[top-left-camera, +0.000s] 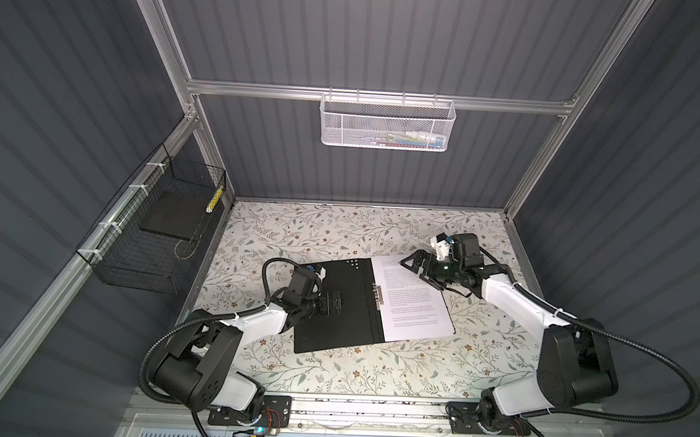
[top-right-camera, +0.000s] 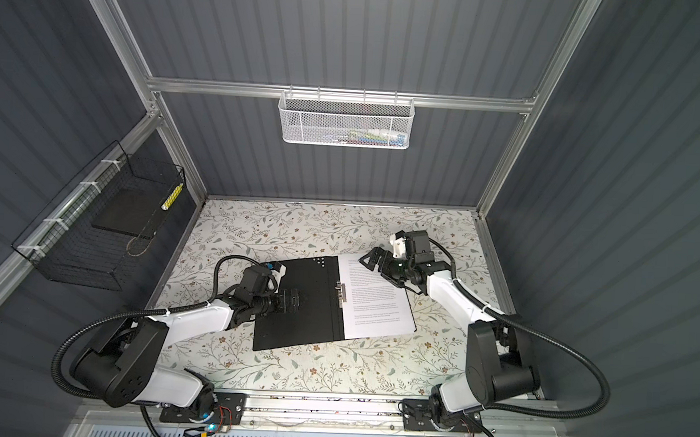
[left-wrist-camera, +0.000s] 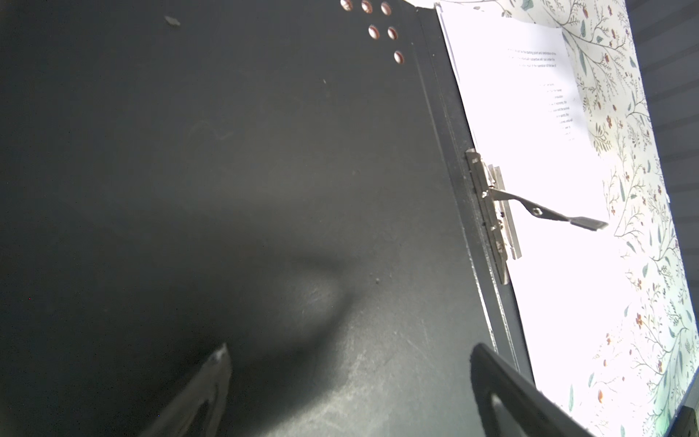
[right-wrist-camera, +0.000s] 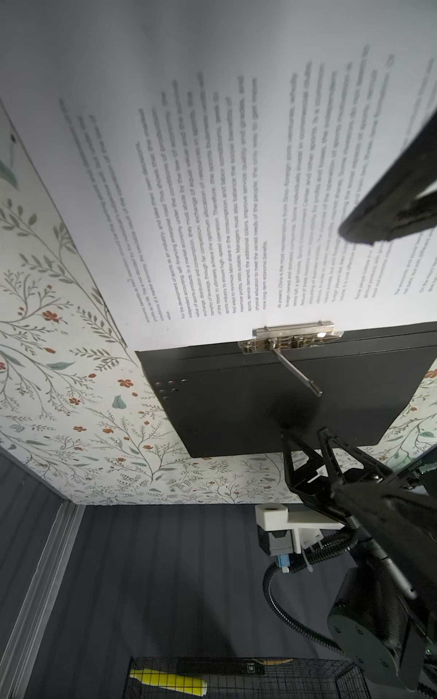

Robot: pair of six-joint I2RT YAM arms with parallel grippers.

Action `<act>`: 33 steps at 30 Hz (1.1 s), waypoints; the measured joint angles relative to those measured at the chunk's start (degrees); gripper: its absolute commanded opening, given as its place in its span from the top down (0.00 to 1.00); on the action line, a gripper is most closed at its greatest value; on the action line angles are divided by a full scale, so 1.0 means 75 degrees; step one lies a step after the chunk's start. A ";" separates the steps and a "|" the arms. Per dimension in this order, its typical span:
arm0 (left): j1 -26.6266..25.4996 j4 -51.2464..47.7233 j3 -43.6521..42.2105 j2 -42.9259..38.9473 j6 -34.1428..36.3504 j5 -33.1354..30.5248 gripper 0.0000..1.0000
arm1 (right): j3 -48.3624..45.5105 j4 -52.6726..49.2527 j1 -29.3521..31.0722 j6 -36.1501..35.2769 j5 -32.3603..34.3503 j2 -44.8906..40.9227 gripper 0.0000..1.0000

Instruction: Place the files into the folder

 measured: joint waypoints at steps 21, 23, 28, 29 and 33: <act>0.0009 0.0131 -0.0108 -0.0058 -0.0085 0.0184 0.00 | -0.1317 0.1556 0.2221 0.4561 0.1891 0.0358 0.57; 0.0029 0.0146 -0.0114 -0.0058 -0.0090 0.0230 0.00 | -0.1306 0.1760 0.2398 0.5027 0.2037 0.0565 0.62; 0.0047 0.0152 -0.0117 -0.0055 -0.0096 0.0262 0.00 | -0.0953 0.1979 0.2608 0.5814 0.2226 0.1081 0.72; 0.0050 0.0152 -0.0117 -0.0055 -0.0111 0.0265 0.00 | -0.0863 0.2020 0.2640 0.5931 0.2270 0.1142 0.73; 0.0050 0.0172 -0.0119 -0.0055 -0.0143 0.0294 0.00 | -0.0784 0.2180 0.2731 0.6245 0.2425 0.1142 0.73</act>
